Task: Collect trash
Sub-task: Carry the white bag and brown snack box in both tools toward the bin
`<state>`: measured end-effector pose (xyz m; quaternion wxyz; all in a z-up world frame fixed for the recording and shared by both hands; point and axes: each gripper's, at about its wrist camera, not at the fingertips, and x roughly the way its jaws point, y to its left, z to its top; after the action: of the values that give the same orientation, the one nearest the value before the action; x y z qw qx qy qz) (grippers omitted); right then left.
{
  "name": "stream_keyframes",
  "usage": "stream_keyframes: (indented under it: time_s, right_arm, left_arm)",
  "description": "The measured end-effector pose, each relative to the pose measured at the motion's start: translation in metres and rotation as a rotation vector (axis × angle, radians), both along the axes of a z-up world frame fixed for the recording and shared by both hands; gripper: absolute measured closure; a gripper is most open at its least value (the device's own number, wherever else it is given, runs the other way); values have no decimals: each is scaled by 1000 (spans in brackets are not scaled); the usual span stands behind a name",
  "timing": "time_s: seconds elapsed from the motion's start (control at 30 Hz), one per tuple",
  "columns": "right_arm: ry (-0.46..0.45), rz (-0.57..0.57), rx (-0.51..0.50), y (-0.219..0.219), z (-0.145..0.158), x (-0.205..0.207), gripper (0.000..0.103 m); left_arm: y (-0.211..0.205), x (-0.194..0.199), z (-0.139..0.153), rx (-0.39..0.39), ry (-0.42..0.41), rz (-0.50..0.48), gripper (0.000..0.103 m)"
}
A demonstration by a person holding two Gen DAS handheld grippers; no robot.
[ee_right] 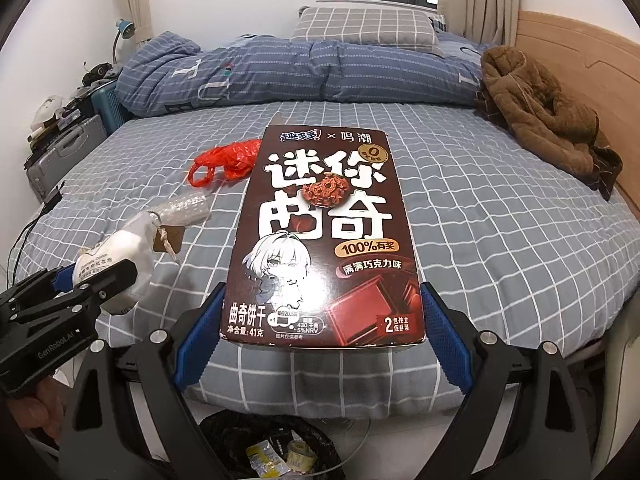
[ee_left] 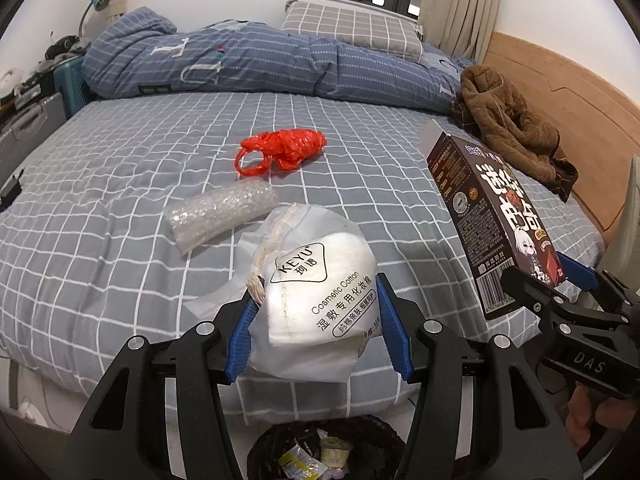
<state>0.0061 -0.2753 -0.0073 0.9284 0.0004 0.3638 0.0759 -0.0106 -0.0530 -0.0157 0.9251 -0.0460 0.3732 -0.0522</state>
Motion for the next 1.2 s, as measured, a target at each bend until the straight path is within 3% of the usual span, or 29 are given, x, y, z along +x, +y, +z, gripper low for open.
stream_keyframes:
  time_s: [0.47,1.2]
  right_arm:
    - [2,24,0,7,-4,-40,15]
    - [101,49,-2,12,-41,-88,15]
  left_arm:
    - [1,-47,-2,-11,13,-10,49]
    - [2,-97,-50,19,128,-6,49]
